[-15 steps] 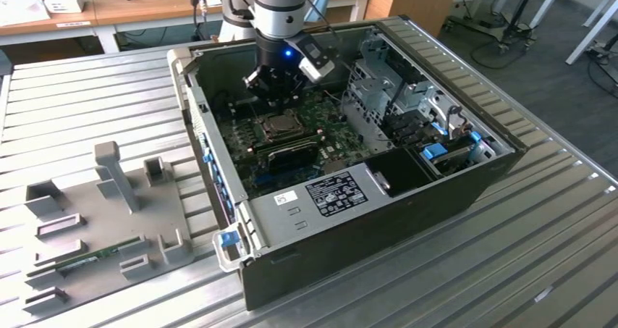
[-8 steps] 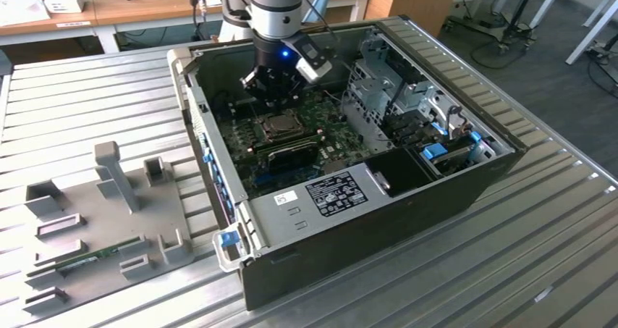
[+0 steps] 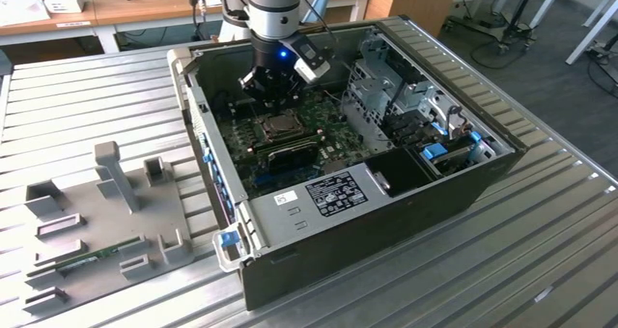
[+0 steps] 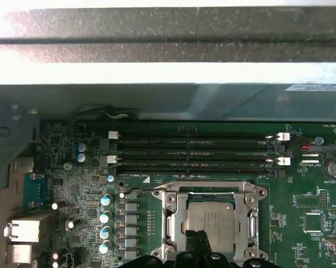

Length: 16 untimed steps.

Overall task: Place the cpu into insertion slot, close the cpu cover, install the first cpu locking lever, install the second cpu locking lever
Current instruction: 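Install the first cpu locking lever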

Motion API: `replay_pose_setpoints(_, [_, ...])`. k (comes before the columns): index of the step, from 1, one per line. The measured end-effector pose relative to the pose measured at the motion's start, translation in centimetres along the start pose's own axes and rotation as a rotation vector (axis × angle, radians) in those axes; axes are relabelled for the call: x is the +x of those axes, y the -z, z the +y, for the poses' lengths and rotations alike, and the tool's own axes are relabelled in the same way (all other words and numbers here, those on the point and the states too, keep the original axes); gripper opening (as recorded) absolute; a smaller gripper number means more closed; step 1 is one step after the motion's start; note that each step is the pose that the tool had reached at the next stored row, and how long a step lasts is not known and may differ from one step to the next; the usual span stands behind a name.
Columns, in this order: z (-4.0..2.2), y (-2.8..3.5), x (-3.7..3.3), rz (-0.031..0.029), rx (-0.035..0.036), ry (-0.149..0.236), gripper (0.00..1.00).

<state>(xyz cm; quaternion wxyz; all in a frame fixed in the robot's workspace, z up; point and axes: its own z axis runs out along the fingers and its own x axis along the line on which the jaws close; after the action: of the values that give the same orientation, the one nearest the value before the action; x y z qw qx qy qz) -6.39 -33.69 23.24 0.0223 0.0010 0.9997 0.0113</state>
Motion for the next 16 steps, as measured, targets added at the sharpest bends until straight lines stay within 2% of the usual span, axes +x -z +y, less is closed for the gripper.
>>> replay_pose_setpoints(4, [0.00, 0.01, 0.11, -0.0003, 0.0000, 0.000, 0.11])
replay_pose_setpoints(7, [0.00, 0.03, 0.54, -0.0024, 0.0000, 0.000, 0.11])
replay_pose_setpoints(14, [-0.01, 0.10, 2.17, -0.0076, 0.0000, 0.000, 0.11])
replay_pose_setpoints(16, [-0.02, 0.13, 2.88, -0.0097, -0.0001, 0.000, 0.11])
